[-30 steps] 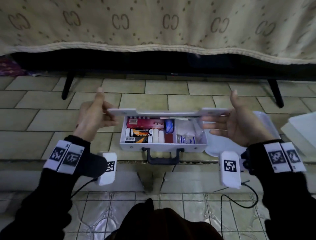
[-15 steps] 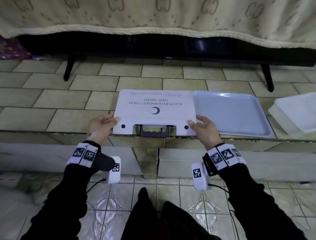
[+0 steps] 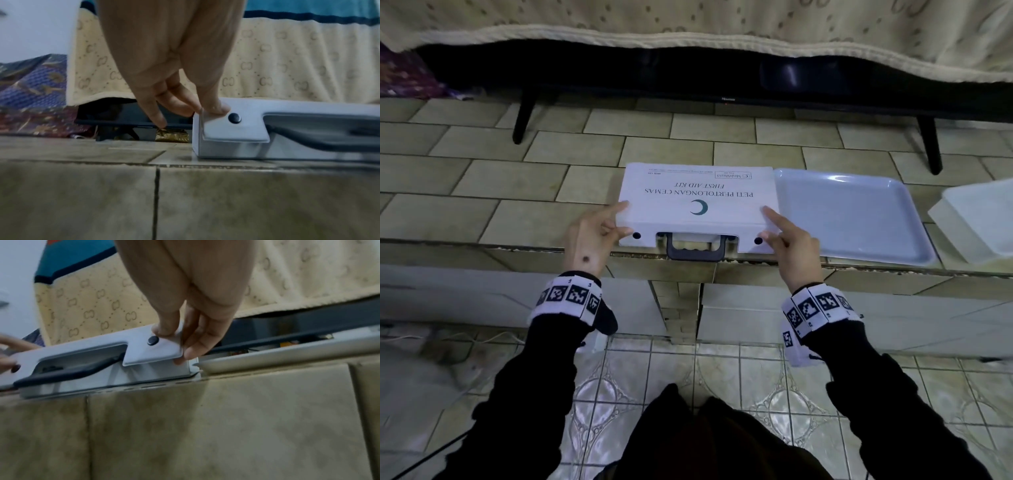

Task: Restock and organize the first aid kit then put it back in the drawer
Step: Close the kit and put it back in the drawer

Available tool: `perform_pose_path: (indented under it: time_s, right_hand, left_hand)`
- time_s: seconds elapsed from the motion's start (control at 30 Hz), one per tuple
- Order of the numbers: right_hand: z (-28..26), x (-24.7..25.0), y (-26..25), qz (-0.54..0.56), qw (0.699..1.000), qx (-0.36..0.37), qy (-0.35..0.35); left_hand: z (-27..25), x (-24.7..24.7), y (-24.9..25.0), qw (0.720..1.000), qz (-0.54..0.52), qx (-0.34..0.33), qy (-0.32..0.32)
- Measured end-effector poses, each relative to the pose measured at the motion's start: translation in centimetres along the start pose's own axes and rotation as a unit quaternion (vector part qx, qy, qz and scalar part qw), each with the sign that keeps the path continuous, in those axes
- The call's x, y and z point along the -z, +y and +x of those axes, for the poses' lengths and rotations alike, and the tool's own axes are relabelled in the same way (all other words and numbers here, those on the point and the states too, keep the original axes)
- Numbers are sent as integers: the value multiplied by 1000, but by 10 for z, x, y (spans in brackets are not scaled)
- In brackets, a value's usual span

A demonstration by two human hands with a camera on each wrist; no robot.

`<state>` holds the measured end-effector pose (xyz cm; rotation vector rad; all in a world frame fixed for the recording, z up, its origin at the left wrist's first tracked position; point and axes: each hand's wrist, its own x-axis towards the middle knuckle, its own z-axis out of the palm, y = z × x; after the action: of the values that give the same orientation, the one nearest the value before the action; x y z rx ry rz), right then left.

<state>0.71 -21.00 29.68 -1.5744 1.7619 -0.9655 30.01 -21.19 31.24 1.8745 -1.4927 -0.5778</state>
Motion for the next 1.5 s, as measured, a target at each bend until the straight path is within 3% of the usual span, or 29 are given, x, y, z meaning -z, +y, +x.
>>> perform_pose_path:
  time_s: [0.17, 0.37, 0.53, 0.7, 1.17, 1.33, 1.5]
  right_hand:
    - [-3, -1, -4, -176, 984, 19, 29]
    - [-6, -6, -4, -274, 951, 107, 97]
    - [4, -4, -3, -169, 979, 100, 47]
    - [7, -1, -9, -59, 997, 41, -1]
    - [13, -8, -2, -51, 998, 2, 22]
    - [16, -11, 2, -45, 998, -19, 35]
    - [16, -13, 6, -33, 999, -10, 39]
  left_hand:
    - [-1, -1, -1, 988, 131, -77, 20]
    - [-1, -4, 2, 990, 111, -87, 8]
    - [1, -7, -7, 997, 42, -49, -50]
    - [-1, -15, -13, 999, 17, -21, -45]
    - [1, -31, -17, 995, -97, 28, 24]
    - [-1, -35, -20, 992, -112, 10, 50]
    - [0, -37, -21, 991, -114, 33, 55]
